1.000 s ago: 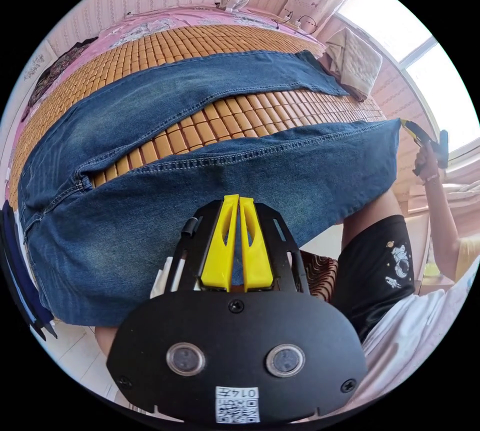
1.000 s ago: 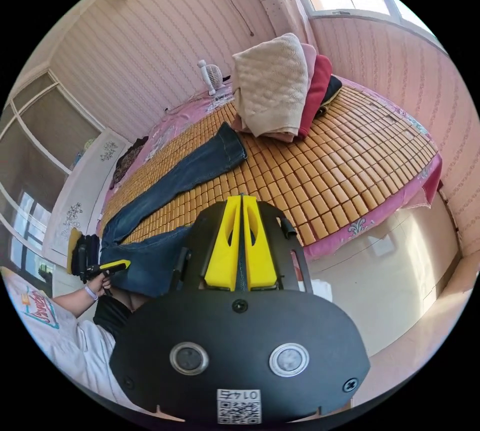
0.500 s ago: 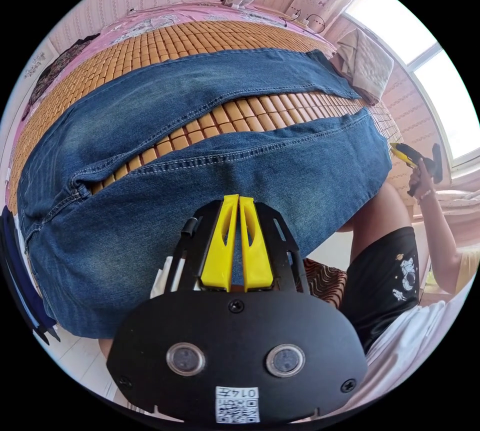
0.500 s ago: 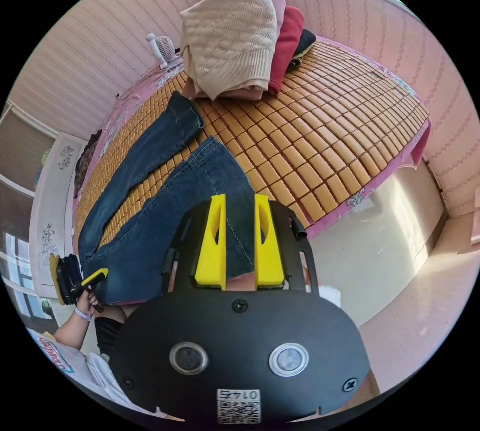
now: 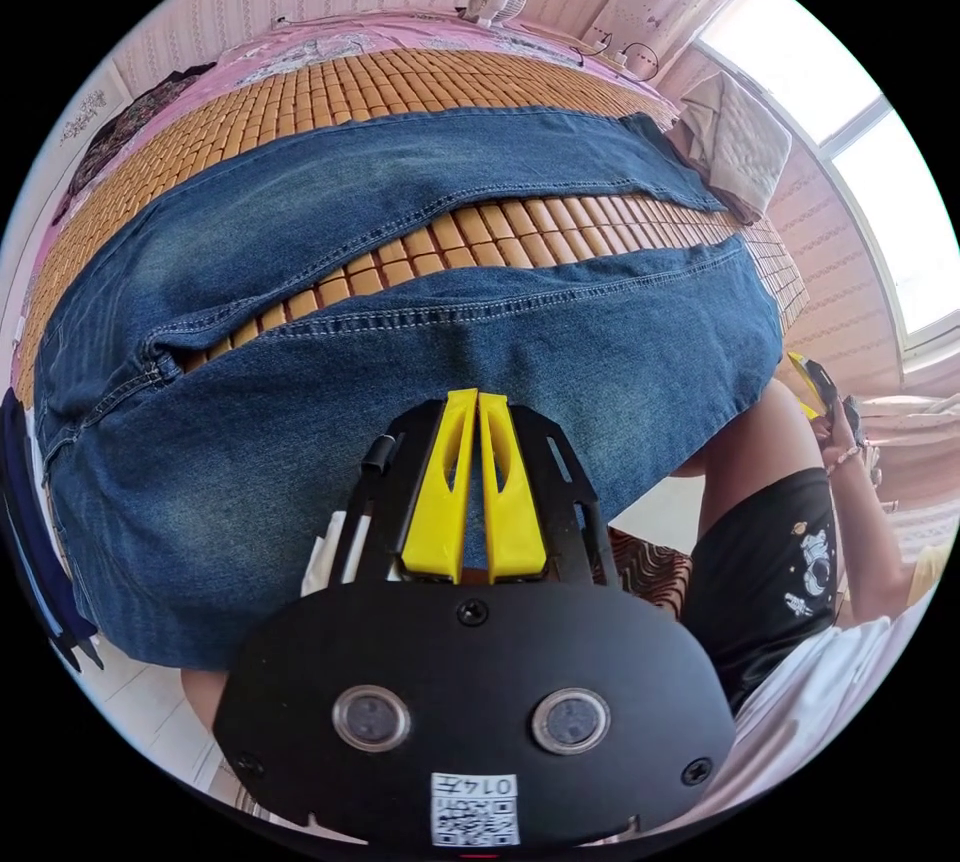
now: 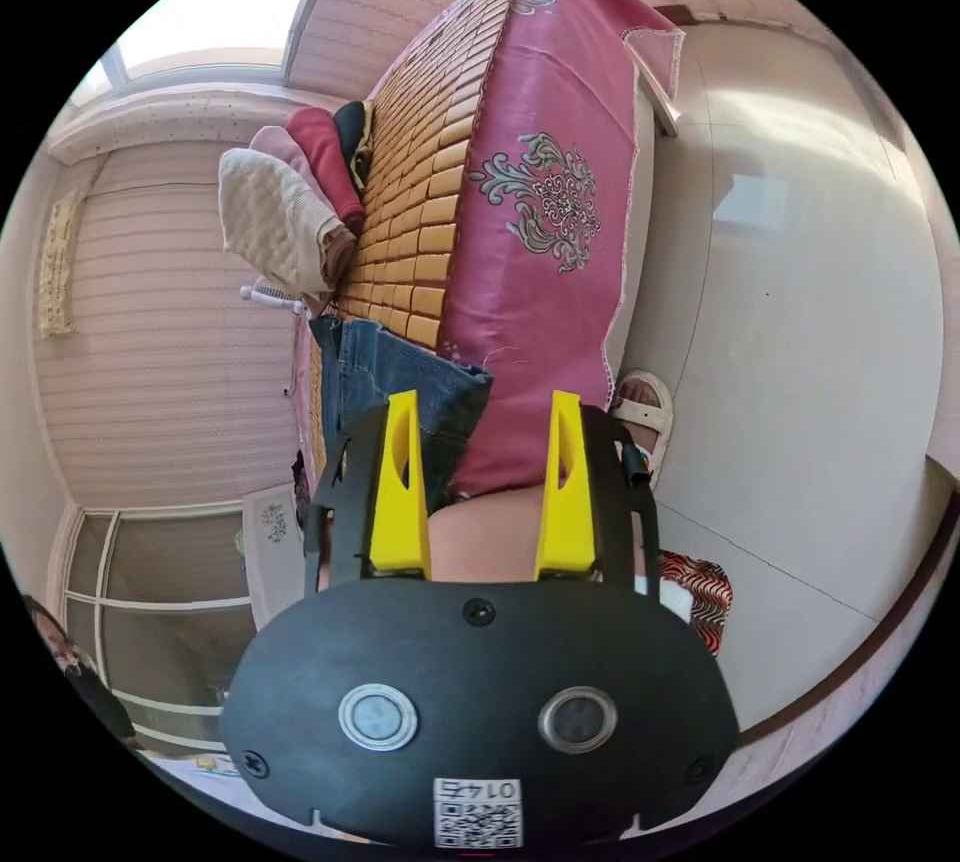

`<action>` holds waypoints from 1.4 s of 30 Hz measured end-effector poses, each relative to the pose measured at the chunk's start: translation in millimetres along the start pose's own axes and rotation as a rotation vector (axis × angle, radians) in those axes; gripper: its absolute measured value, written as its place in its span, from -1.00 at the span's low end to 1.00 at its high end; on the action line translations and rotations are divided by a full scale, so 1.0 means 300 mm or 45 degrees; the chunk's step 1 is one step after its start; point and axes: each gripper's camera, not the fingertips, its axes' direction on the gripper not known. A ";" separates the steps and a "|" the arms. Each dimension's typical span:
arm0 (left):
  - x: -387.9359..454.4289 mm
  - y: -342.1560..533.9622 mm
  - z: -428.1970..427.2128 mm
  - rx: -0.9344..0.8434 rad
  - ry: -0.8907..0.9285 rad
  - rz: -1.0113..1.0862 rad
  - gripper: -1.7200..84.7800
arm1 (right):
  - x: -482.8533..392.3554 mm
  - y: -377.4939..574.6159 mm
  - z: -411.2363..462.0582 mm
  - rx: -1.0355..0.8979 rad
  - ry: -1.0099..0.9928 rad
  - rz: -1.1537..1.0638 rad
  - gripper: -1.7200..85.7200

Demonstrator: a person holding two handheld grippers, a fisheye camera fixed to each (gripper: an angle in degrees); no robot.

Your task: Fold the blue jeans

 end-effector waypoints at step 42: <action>-0.880 0.728 -0.426 0.672 0.082 -0.984 -0.96 | -0.306 0.167 0.075 -0.254 0.312 -0.529 -0.97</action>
